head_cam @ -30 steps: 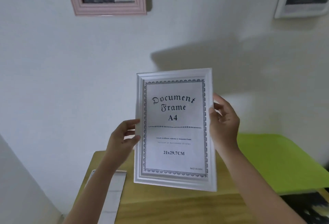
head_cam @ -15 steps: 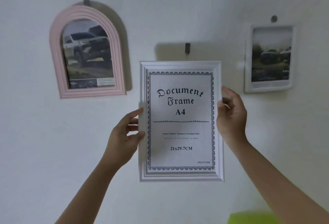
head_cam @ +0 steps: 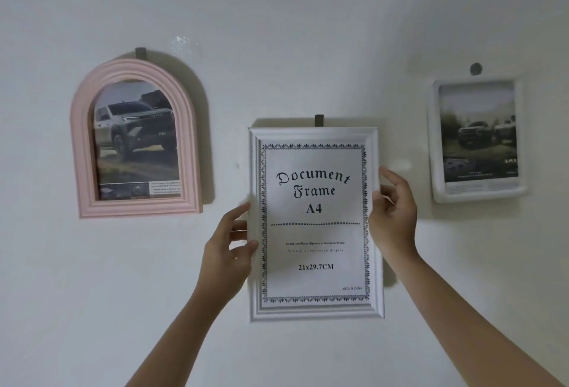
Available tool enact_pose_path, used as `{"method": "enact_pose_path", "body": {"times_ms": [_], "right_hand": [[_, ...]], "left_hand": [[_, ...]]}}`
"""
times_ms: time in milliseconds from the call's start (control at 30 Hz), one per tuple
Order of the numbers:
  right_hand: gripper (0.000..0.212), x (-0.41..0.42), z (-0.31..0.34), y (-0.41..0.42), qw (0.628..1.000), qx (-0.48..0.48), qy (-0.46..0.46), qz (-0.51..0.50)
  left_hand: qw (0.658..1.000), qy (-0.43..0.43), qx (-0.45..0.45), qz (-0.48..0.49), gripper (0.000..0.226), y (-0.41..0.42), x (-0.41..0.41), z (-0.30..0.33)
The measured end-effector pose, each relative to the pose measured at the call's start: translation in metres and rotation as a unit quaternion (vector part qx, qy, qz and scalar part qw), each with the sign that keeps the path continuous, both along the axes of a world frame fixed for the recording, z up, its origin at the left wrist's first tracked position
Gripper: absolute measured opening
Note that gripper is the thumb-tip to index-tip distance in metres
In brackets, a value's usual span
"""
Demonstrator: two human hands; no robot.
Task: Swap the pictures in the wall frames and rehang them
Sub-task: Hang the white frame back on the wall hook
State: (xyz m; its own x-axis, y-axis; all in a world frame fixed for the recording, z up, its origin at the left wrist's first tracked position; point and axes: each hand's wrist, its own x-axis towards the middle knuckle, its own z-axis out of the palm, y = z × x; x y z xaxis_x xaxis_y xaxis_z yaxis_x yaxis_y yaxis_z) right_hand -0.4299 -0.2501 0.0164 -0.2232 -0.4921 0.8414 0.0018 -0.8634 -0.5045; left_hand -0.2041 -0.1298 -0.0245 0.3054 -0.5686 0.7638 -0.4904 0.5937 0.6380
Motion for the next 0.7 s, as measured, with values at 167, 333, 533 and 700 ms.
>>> {"method": "enact_pose_path", "body": {"times_ms": [167, 333, 533, 700], "right_hand": [[0.039, 0.002, -0.004, -0.008, 1.0, -0.012, -0.007, -0.017], [0.038, 0.004, -0.01, -0.013, 0.999, -0.021, -0.001, -0.046], [0.039, 0.007, -0.009, -0.011, 0.998, -0.025, -0.009, -0.048], [0.04, 0.001, -0.009, -0.013, 0.998, -0.024, -0.019, -0.046]], "left_hand": [[1.0, 0.004, -0.011, -0.001, 0.066, -0.011, 0.001, -0.007], [1.0, 0.006, -0.016, 0.0, 0.067, -0.016, -0.001, -0.012], [0.999, 0.002, -0.031, -0.006, 0.068, -0.015, 0.001, -0.009], [0.999, 0.001, -0.031, -0.017, 0.069, -0.017, 0.002, -0.005]]}}
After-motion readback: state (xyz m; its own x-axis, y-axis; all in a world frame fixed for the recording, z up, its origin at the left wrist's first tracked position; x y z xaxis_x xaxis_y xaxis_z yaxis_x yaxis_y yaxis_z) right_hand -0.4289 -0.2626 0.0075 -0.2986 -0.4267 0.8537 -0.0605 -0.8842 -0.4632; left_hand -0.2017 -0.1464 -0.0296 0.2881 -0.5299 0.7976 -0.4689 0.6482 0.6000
